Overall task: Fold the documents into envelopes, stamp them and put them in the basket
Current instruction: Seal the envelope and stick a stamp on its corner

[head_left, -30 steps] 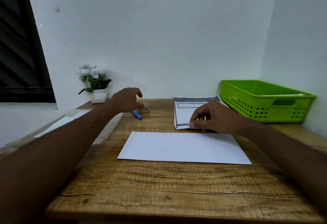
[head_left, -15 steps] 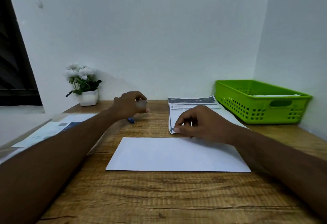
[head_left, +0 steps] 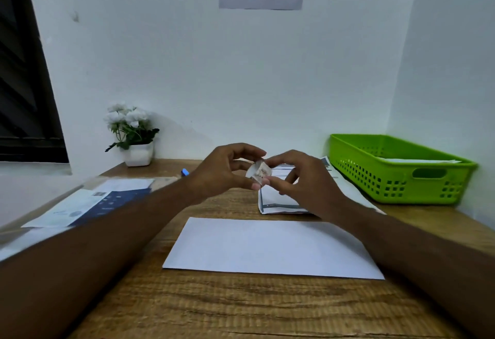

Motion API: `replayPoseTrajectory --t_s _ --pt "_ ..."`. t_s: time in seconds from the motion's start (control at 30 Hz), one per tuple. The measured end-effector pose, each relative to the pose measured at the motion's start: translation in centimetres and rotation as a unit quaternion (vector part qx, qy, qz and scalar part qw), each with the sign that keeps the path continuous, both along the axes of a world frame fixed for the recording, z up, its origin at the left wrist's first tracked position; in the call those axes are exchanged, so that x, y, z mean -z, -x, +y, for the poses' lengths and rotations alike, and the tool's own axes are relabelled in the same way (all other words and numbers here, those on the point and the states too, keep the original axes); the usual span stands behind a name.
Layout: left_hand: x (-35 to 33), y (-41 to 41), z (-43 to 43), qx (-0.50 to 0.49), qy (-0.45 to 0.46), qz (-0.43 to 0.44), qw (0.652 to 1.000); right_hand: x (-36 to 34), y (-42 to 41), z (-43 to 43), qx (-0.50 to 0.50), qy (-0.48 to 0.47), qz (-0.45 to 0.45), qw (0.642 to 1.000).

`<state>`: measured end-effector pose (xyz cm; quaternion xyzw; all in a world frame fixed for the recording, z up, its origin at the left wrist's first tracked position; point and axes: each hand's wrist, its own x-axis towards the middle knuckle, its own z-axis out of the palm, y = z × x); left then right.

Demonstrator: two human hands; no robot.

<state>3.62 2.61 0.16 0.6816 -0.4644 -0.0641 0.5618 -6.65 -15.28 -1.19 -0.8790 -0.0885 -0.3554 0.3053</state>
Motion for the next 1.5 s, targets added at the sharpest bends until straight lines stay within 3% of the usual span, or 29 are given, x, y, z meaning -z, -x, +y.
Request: replayPoseTrajectory --t_s 0.23,0.57,1.0,1.23,1.5 --pt "0.8 0.6 -0.4 -0.001 -0.01 -0.019 1.0 0.3 0.9 0.1 0.04 0.018 -0.007 0.999" --pt "0.5 1.3 -0.6 -0.016 -0.026 -0.025 0.999 -0.4 1.3 0.5 0.005 -0.112 0.0 0.994" --pt "0.1 1.0 0.0 -0.101 -0.044 -0.025 0.994 -1.0 1.9 1.0 -0.029 -0.21 0.009 0.977" --pt "0.9 -1.5 0.9 -0.204 -0.087 -0.101 0.97 -1.5 2.3 0.8 -0.044 -0.285 0.023 0.957" --pt "2.4 -5.2 2.9 -0.289 -0.174 -0.175 0.925 -1.3 2.4 1.2 -0.05 -0.266 0.039 0.962"
